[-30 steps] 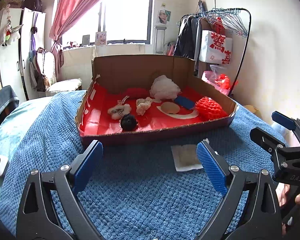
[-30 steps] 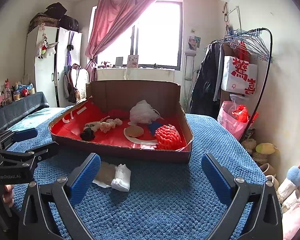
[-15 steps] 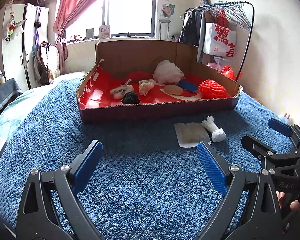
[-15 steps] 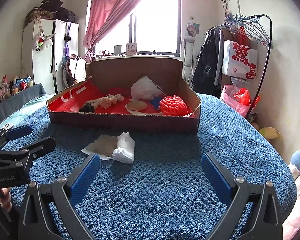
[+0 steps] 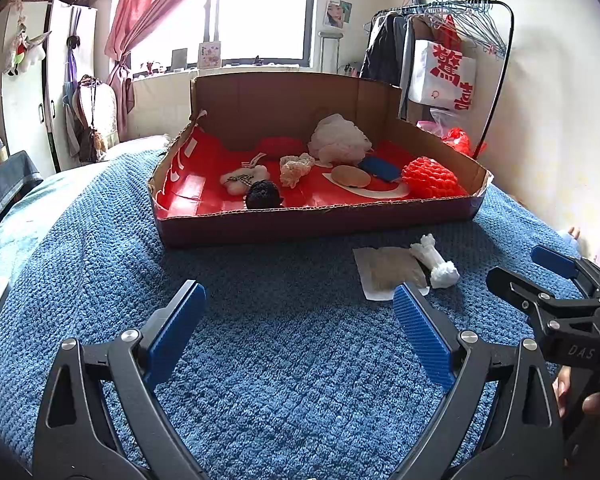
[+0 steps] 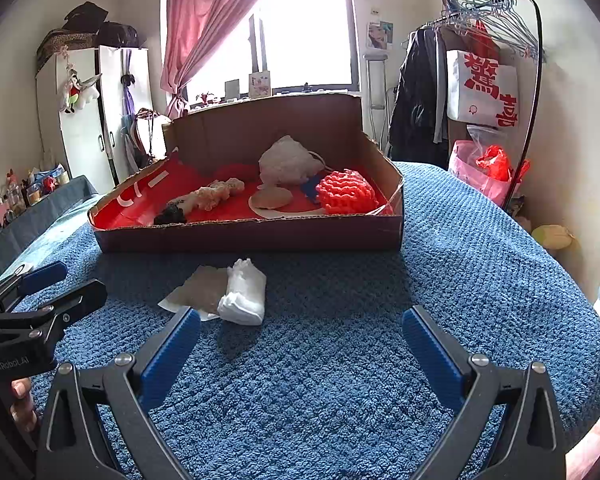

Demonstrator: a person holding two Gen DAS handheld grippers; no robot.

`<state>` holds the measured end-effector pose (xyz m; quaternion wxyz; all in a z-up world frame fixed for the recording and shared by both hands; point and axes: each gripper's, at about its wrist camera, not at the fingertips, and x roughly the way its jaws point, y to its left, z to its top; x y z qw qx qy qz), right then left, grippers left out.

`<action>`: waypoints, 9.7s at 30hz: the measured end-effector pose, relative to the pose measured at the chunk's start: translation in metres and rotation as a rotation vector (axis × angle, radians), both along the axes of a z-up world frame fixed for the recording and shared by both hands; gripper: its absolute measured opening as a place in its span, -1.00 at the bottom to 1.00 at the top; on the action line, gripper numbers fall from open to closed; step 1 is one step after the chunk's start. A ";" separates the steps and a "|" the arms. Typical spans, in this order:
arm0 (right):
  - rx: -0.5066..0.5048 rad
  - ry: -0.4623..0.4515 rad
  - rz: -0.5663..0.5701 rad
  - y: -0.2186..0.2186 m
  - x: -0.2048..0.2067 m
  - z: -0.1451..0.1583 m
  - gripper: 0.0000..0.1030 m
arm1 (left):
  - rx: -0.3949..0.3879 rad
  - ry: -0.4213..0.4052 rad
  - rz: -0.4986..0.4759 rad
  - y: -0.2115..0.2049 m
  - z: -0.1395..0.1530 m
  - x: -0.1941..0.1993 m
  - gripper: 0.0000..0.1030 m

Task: Organize soft objects
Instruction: 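Grasp the grey-white cloth with the left tool while the right tool grasps the white tissue, then lift the grey-white cloth and white tissue and carry them over the box rim, then lower the grey-white cloth and white tissue onto the red liner, then open the left tool on the grey-white cloth while the right tool releases the tissue, then raise both open tools up out of the box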

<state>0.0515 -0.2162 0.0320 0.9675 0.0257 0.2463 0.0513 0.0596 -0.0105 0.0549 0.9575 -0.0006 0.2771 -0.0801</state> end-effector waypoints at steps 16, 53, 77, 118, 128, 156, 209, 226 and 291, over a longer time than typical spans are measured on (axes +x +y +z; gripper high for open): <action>0.179 0.151 0.155 -0.019 0.045 0.003 0.90 | -0.043 0.118 -0.141 -0.010 0.004 0.036 0.87; 0.252 0.228 0.347 -0.016 0.080 0.022 -0.68 | -0.052 0.239 -0.413 -0.032 0.012 0.077 -0.81; 0.171 0.177 0.324 -0.003 0.125 0.054 -0.68 | -0.076 0.196 -0.415 -0.024 0.042 0.108 -0.81; 0.005 0.251 0.251 0.006 0.071 -0.008 0.15 | -0.069 0.329 -0.372 -0.021 -0.018 0.065 -0.78; 0.002 0.258 0.254 0.008 0.072 -0.011 0.21 | -0.052 0.335 -0.358 -0.021 -0.022 0.064 0.06; -0.097 0.159 0.283 0.022 0.060 0.007 -0.63 | -0.116 0.310 -0.383 -0.030 -0.010 0.094 -0.78; -0.190 0.380 0.325 0.039 0.194 0.015 -0.23 | -0.040 0.381 -0.385 -0.047 -0.002 0.195 -0.77; -0.180 0.385 0.339 0.038 0.196 0.014 -0.17 | -0.018 0.376 -0.393 -0.050 0.001 0.194 -0.65; -0.158 0.278 0.322 0.033 0.165 0.042 0.15 | -0.017 0.236 -0.381 -0.031 0.037 0.144 0.38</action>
